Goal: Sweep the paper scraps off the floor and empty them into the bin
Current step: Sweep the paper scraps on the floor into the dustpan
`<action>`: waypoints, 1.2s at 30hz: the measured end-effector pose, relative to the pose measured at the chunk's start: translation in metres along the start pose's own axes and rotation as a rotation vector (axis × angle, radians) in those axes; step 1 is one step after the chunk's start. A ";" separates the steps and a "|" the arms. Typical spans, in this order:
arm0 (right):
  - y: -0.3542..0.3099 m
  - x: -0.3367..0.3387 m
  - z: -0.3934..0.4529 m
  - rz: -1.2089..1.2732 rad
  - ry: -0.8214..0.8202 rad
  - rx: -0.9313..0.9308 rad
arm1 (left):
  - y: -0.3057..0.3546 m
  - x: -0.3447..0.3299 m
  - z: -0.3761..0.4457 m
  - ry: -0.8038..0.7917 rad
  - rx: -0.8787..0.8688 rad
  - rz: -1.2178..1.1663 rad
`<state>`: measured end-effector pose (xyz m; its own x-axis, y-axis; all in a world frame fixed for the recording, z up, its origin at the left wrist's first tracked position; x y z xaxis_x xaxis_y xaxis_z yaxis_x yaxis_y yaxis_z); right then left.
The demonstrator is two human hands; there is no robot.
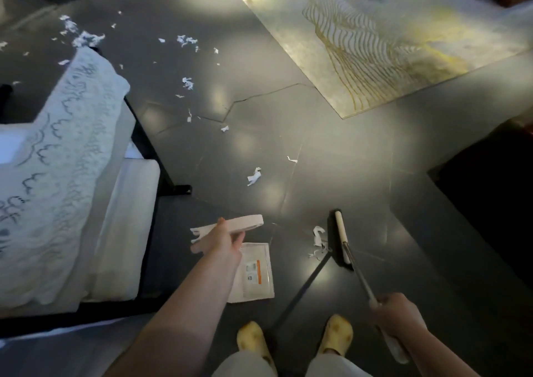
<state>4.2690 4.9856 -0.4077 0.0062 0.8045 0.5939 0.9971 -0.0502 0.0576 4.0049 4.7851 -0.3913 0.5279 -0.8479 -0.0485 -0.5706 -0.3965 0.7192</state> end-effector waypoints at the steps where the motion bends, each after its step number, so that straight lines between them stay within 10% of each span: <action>1: -0.001 -0.001 -0.001 0.000 -0.012 0.002 | -0.001 0.009 0.002 0.005 0.031 0.022; 8: 0.001 -0.015 0.002 0.002 0.020 -0.002 | 0.016 0.063 0.017 0.128 -0.071 0.503; 13: -0.002 -0.020 0.000 -0.033 0.052 -0.015 | 0.020 0.071 0.025 -0.291 -1.094 1.165; 15: -0.003 -0.020 -0.004 0.001 0.052 -0.012 | 0.018 0.063 0.027 -0.601 -1.247 1.266; 19: 0.000 -0.025 -0.004 0.126 -0.034 -0.032 | 0.011 0.049 0.019 -0.896 -1.170 1.367; 28: 0.005 0.016 -0.004 0.268 -0.074 -0.073 | 0.019 0.027 0.008 -0.819 -1.252 1.282; 36: 0.010 0.008 0.002 0.212 0.023 -0.014 | -0.010 0.033 0.004 -0.884 -0.846 1.062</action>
<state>4.2795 4.9925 -0.4038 0.2136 0.7612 0.6123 0.9725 -0.2254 -0.0591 4.0254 4.7599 -0.4032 -0.5360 -0.6442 0.5457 0.2267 0.5128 0.8280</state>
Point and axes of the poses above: each hand's wrist, its own z-axis towards the middle knuckle, its own x-axis out of the back of the hand, y = z × x, the point moved 2 cm from there along z, towards the middle knuckle, and after that the axes turned 14 degrees about -x, right-handed, at the moved point
